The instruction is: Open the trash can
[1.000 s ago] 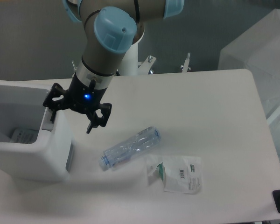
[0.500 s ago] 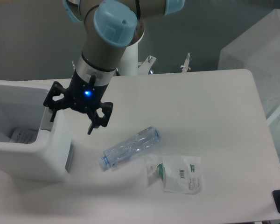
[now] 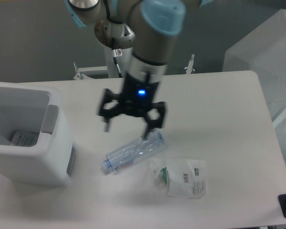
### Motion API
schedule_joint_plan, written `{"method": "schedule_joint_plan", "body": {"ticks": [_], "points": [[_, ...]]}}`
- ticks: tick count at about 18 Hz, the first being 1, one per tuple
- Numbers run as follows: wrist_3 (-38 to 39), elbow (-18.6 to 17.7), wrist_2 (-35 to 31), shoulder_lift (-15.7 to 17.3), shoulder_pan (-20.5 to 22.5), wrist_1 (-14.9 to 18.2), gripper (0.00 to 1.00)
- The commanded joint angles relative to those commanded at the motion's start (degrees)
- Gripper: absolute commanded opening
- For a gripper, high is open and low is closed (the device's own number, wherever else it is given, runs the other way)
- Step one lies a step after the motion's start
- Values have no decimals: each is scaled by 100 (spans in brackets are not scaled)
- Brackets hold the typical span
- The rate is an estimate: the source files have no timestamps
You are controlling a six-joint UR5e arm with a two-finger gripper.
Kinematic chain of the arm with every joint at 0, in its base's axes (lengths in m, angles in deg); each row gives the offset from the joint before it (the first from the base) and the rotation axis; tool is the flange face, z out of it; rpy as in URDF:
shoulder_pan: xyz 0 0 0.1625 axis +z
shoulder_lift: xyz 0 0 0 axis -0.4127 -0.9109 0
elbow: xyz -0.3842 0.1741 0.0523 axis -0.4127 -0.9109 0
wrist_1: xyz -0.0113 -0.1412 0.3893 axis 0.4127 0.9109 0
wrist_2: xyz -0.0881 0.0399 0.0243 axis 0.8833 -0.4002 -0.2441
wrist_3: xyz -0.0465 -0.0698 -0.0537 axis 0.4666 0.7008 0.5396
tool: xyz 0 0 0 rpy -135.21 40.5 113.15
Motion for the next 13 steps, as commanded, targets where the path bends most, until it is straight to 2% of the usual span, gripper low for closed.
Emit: {"method": "schedule_joint_plan", "body": {"ticks": [3, 7, 11, 13], "points": [[-257, 9, -9, -88, 378, -35, 100], [-520, 26, -9, -369, 740, -52, 100], [-1818, 35, -88, -554, 881, -70, 100], [-2461, 0, -394, -572, 907, -70, 100]]}}
